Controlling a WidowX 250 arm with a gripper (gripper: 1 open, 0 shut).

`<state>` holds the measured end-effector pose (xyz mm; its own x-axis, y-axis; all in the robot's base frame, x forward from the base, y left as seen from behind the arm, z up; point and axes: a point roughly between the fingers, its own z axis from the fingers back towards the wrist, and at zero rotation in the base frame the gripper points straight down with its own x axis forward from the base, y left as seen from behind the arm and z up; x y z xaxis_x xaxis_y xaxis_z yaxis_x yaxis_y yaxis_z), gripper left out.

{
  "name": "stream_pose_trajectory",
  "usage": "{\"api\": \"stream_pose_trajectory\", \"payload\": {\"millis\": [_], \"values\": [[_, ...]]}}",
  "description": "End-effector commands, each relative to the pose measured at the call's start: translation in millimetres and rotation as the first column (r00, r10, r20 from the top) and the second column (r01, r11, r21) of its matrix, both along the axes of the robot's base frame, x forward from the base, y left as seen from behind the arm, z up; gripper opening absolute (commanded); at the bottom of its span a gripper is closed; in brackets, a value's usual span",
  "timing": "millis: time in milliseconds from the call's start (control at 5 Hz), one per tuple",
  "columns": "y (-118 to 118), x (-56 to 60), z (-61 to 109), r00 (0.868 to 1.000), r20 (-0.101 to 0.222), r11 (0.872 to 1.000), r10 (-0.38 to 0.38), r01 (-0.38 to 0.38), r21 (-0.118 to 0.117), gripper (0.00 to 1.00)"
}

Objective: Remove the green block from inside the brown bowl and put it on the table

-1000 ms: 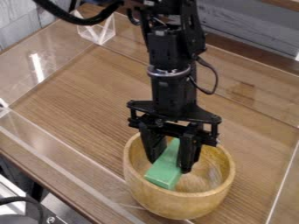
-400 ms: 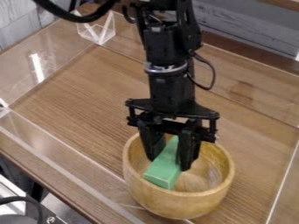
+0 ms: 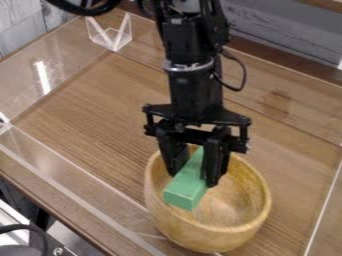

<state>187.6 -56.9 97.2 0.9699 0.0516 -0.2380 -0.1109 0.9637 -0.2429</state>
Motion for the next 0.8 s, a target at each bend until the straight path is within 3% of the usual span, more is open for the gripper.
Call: {"api": "stream_pose_trajectory", "payload": {"millis": [0, 600], "values": [[-2, 12.6, 15.2, 0.998, 0.054, 1.000, 0.015, -0.014, -0.013, 0.00], [-4, 21.9, 27.9, 0.998, 0.047, 0.999, 0.045, -0.044, -0.023, 0.00]]}}
